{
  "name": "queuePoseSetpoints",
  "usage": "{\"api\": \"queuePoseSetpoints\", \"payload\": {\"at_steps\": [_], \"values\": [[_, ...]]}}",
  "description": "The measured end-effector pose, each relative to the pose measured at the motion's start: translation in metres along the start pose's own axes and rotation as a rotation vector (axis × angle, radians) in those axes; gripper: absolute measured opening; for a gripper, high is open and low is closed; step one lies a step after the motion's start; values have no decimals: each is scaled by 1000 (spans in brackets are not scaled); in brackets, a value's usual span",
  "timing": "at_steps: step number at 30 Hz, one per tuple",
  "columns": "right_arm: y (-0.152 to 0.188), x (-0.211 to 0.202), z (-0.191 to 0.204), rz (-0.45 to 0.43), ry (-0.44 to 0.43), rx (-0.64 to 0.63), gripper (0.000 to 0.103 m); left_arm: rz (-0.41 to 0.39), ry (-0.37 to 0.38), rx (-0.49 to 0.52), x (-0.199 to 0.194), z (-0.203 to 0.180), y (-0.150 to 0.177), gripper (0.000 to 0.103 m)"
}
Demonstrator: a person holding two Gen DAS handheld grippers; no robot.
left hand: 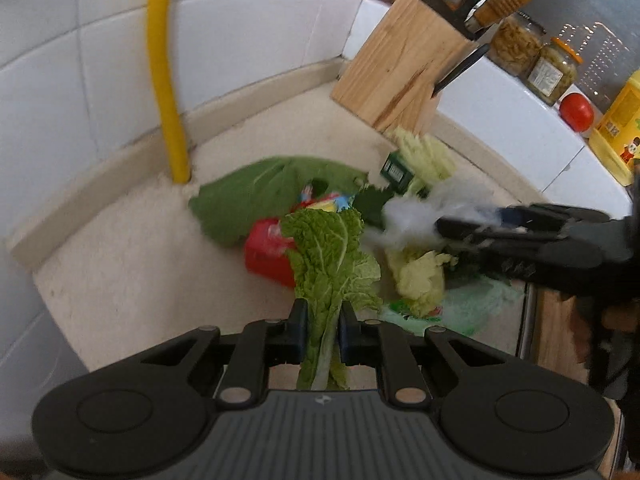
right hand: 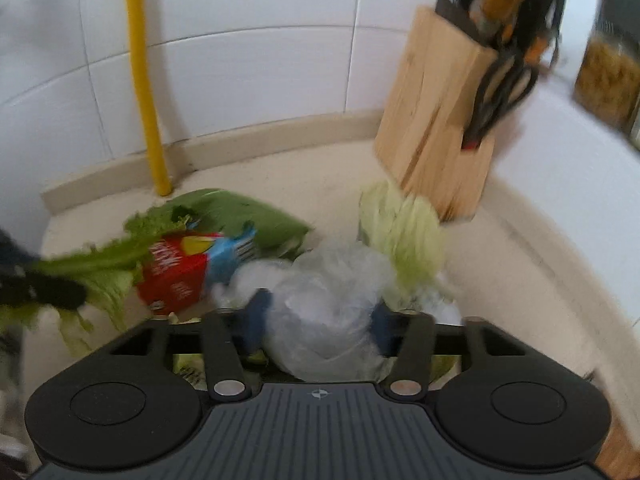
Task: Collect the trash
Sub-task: 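Grasp a green cabbage leaf with the left tool while the right tool grasps a plastic bag, then lift the cabbage leaf with the left tool while the right tool releases and regrasps the bag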
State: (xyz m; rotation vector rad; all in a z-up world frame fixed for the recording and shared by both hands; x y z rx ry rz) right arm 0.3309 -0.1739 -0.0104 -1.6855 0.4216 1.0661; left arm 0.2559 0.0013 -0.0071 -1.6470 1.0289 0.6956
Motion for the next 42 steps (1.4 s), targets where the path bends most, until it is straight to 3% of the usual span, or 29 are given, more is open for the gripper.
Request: {"api": "queuePoseSetpoints", "payload": {"at_steps": [6,11,14,17,22,25,26,27,31,33,36,40,42], "values": [[-1,-53,-6,-96,-38,96,42,-30,19,-19,-12,-2,10,12],[6,-94,-15,-142,-153,211,42,-73,35,-28,-27,-5,17,12],[27,-101,-6,-111,-129,168,43,-82,18,-15,-29,-8,33,12],[60,-97,12,-14,-143,125,43,-68,-3,20,-25,-13,57,12],[99,-76,30,103,-154,83,45,20,-22,49,-5,-17,92,12],[106,-71,40,126,-114,8,56,30,-60,74,2,-18,103,12],[107,-72,43,124,-103,-17,65,21,-69,81,1,-18,104,12],[107,-74,46,115,-96,-38,77,8,-76,94,-2,-19,104,15],[100,-79,53,80,-60,-133,82,-42,-101,109,-14,-19,101,46],[99,-82,55,64,-25,-187,86,-63,-119,107,-18,-16,98,48],[99,-85,61,63,-41,-252,88,-65,-110,84,-17,-13,94,61],[107,-75,73,93,-83,-328,88,-32,-78,77,-5,-21,97,61],[111,-65,77,122,-90,-349,80,-10,-109,117,4,-28,99,61]]}}
Point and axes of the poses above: each gripper's, at about its wrist camera, not at the fingertips, and x roughly the way its jaws point, z to its left, y to its underside, the point moved 4 cm from there along x, roughly the way its jaws point, and after that the axes turned 6 degrees about z, right-handed, at the moved point
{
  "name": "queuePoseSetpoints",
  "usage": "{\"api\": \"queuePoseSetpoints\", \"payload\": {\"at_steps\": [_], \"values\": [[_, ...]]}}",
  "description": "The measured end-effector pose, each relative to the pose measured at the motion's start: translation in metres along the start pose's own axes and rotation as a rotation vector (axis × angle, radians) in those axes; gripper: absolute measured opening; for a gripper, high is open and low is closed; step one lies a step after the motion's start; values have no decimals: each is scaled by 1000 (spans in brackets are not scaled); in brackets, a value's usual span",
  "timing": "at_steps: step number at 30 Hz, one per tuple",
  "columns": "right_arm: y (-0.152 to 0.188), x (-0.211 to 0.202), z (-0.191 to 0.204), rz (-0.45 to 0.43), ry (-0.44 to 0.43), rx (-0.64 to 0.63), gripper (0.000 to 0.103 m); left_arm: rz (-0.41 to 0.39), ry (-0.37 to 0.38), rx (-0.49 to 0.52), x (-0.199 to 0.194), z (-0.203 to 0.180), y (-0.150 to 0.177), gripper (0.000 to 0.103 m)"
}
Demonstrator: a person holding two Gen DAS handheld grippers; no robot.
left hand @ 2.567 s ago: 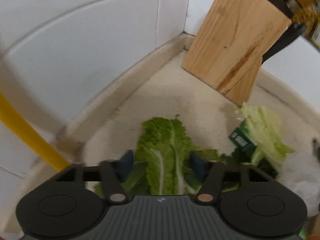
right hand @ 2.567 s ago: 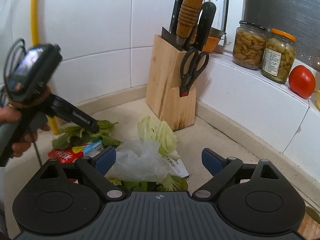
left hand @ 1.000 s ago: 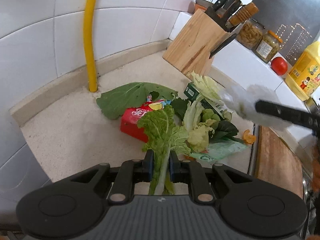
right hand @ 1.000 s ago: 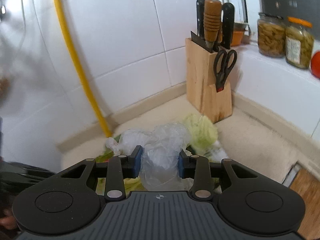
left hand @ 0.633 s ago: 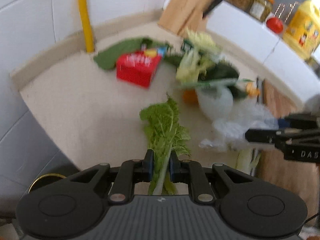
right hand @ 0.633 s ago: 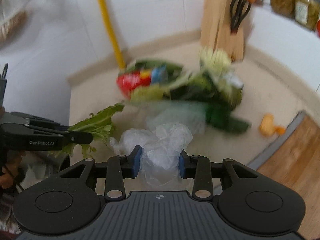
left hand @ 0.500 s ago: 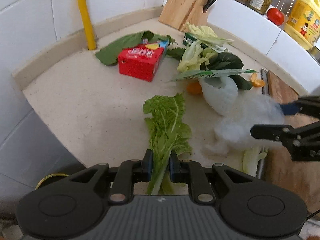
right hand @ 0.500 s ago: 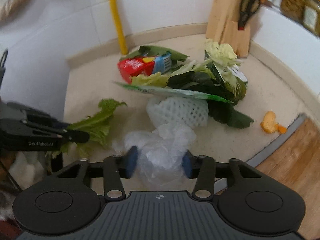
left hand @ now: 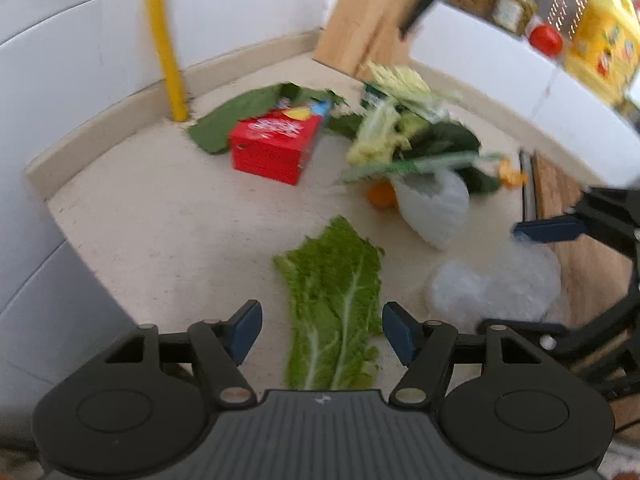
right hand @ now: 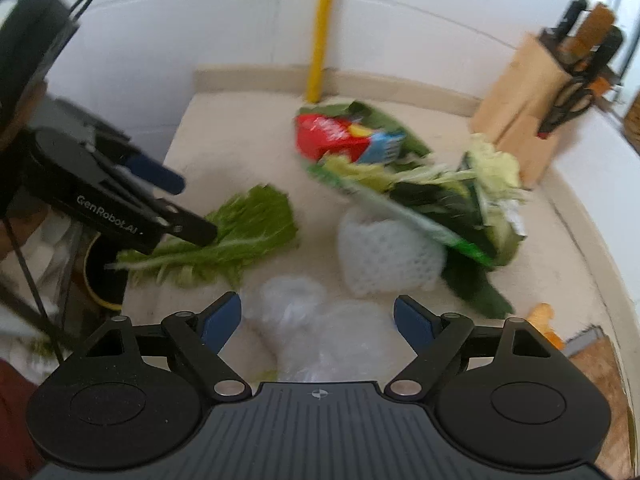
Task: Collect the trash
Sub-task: 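Lift the cabbage leaf with the left tool while the right tool releases and regrasps the bag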
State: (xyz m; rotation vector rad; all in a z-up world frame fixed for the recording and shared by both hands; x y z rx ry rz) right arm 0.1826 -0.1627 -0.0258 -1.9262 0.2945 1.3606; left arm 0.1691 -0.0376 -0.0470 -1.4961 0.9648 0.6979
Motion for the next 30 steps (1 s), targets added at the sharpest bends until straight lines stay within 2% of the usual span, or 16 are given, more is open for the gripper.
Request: {"api": "queuePoseSetpoints", "payload": {"at_steps": [2,3,4,5,6,7,9,10,17,25,30], "values": [[1,11,-2,41,6,2,68,41,-60,13,9,-3,4,58],[2,15,-5,59,10,18,65,60,-71,17,14,-4,7,52],[3,17,-8,60,-1,42,65,38,-95,34,15,-5,8,49],[4,18,-12,59,-19,72,59,32,-103,37,16,-6,9,48],[4,18,-15,59,-30,100,52,33,-101,25,15,-6,8,42],[4,16,-17,55,-38,122,48,35,-95,17,14,-6,7,29],[1,10,-20,40,-57,161,29,47,-72,4,13,-6,4,19],[1,7,-23,33,-63,185,26,48,-68,-11,12,-4,3,16],[0,-19,-38,-43,-72,323,20,3,-36,-57,-4,6,2,13],[-15,-37,-29,-133,-58,385,20,-72,0,-96,-32,17,5,13],[-26,-42,-18,-151,-53,387,20,-116,0,-126,-48,30,7,13]]}}
Point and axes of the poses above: each gripper's, at about its wrist camera, not at the fingertips, and x roughly the way its jaws point, z to its left, y to its underside, the point moved 4 cm from there along x, roughly the way its jaws point, and after that the axes turned 6 degrees about z, right-handed, at the moved point
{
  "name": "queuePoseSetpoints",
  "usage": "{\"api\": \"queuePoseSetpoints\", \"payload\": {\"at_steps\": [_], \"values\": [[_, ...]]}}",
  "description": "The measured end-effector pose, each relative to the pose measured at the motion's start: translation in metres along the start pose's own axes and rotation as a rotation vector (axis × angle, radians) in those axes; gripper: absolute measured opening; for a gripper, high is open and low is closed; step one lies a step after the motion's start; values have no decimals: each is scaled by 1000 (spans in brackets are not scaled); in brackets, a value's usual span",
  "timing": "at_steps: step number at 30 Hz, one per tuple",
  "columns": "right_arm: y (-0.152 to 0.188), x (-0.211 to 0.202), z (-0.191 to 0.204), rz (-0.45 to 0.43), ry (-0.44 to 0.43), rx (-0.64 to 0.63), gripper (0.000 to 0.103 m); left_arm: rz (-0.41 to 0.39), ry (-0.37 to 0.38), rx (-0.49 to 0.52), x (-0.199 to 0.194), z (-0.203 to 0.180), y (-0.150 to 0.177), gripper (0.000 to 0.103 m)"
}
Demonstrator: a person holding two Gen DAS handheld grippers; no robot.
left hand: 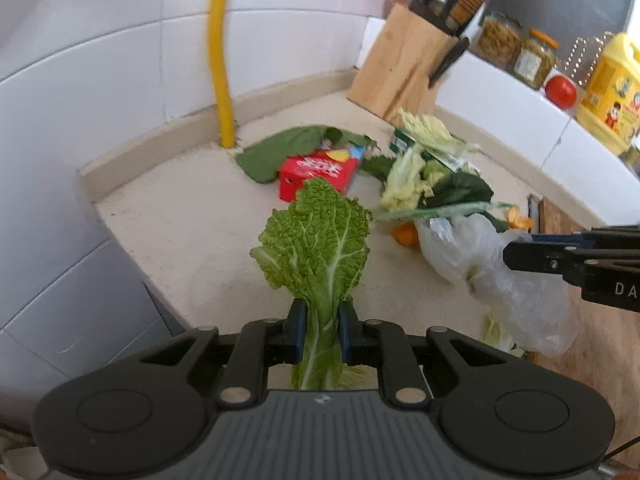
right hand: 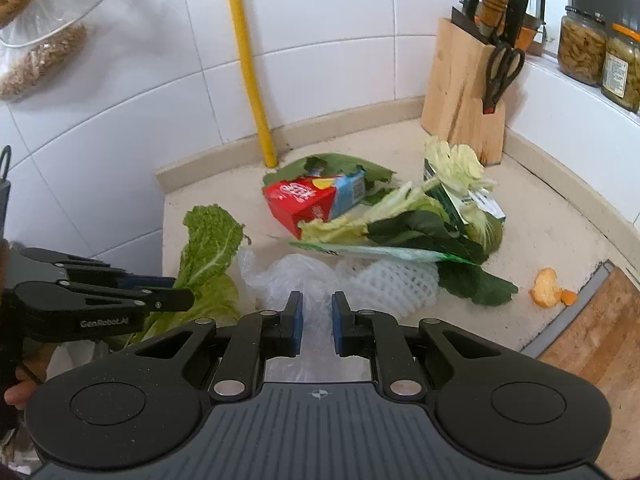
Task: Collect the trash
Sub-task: 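Carry the cabbage leaf with the left tool while the right tool carries the bag down over the bin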
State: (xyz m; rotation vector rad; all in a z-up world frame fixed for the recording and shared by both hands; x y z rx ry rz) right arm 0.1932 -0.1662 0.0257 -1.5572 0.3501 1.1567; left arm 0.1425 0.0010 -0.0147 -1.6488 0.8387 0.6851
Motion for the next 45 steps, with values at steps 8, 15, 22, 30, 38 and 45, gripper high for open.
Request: {"api": "queuePoseSetpoints", "payload": {"at_steps": [8,15,22,30,38,45], "values": [[-11,-1,17,-30,-7,21,19,-36,-1,-47,-15,19,4,13],[-19,8,38,-32,-42,8,19,-54,-27,-76,-25,34,11,13],[-29,17,67,-33,-90,-32,19,-71,-63,-125,-37,57,18,13],[-35,22,95,-31,-135,-66,12,-91,-98,-178,-50,80,28,13],[-31,51,96,13,-51,-106,5,-45,-85,-224,-27,90,35,13],[-37,35,80,-26,-85,-43,5,-94,-119,-248,-46,108,28,13]]}}
Point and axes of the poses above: each gripper's, at about its wrist camera, not at the fingertips, and x roughly the way its jaws point, z to its left, y to its underside, the point moved 4 cm from there along x, roughly the way its jaws point, and after that the axes turned 6 degrees about z, right-handed, at the moved point
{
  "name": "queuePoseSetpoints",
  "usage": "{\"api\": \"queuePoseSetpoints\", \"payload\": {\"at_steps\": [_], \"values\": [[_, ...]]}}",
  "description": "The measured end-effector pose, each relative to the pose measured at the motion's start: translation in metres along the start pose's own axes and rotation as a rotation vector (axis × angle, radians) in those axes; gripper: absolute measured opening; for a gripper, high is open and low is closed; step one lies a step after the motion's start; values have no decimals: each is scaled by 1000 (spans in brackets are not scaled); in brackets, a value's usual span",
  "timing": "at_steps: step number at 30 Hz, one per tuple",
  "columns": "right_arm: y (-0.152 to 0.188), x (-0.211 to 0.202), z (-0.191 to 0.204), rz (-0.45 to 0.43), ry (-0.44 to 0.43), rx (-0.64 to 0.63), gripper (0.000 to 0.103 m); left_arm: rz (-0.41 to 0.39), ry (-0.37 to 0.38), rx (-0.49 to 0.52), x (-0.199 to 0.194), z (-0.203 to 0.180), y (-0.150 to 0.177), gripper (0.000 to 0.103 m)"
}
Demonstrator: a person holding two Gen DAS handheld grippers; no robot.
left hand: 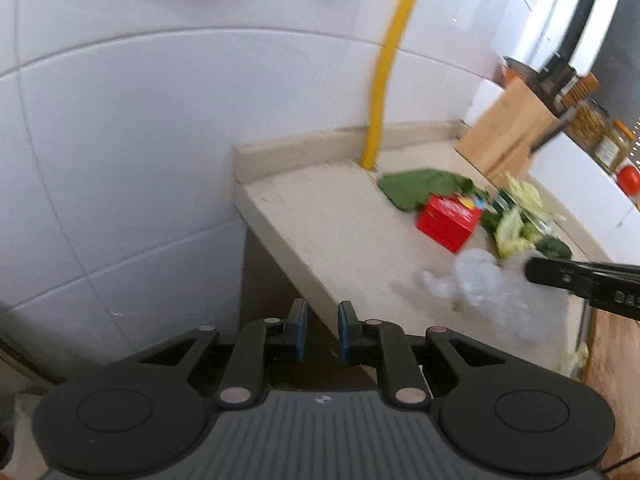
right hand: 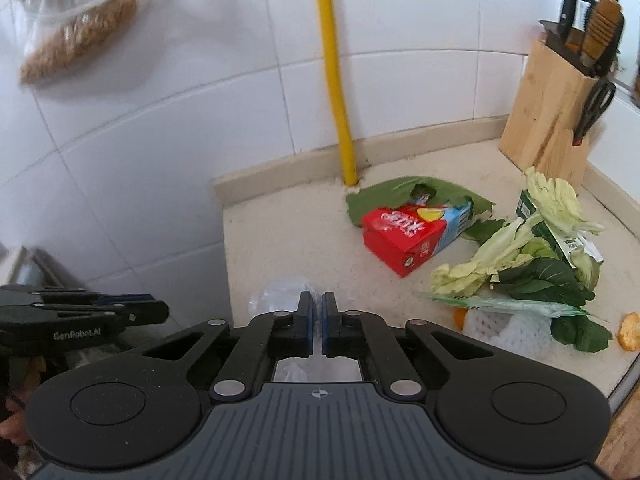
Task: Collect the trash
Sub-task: 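Carry the cabbage leaf with the left tool while the right tool carries the bag down over the bin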
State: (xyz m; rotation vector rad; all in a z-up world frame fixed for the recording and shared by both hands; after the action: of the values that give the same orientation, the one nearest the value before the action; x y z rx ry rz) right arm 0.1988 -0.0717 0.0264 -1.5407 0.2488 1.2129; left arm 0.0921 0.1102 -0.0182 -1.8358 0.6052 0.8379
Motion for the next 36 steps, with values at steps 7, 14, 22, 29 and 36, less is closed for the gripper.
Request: {"api": "queuePoseSetpoints", "payload": {"at_steps": [7,14,22,29,36], "values": [[-7,12,14,-1,-63,-2,5,69,-21,-70,10,35,25,13],[4,35,26,71,-122,-7,5,236,21,-130,50,44,69,13],[7,41,42,82,-191,14,5,163,-22,-95,39,41,49,13],[5,59,75,94,-253,-14,5,124,-109,-103,26,56,46,13],[12,81,112,141,-300,-62,5,112,-165,-164,15,81,55,13]]}}
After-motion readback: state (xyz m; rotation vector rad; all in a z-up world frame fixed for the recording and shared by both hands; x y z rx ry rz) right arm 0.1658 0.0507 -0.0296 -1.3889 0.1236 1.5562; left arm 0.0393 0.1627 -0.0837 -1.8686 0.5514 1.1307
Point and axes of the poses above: each gripper's, at about its wrist camera, not at the fingertips, and x roughly the way its jaws point, z to its left, y to its underside, the point moved 4 cm from there along x, roughly the way its jaws point, and after that the axes turned 6 degrees about z, right-handed, at the moved point
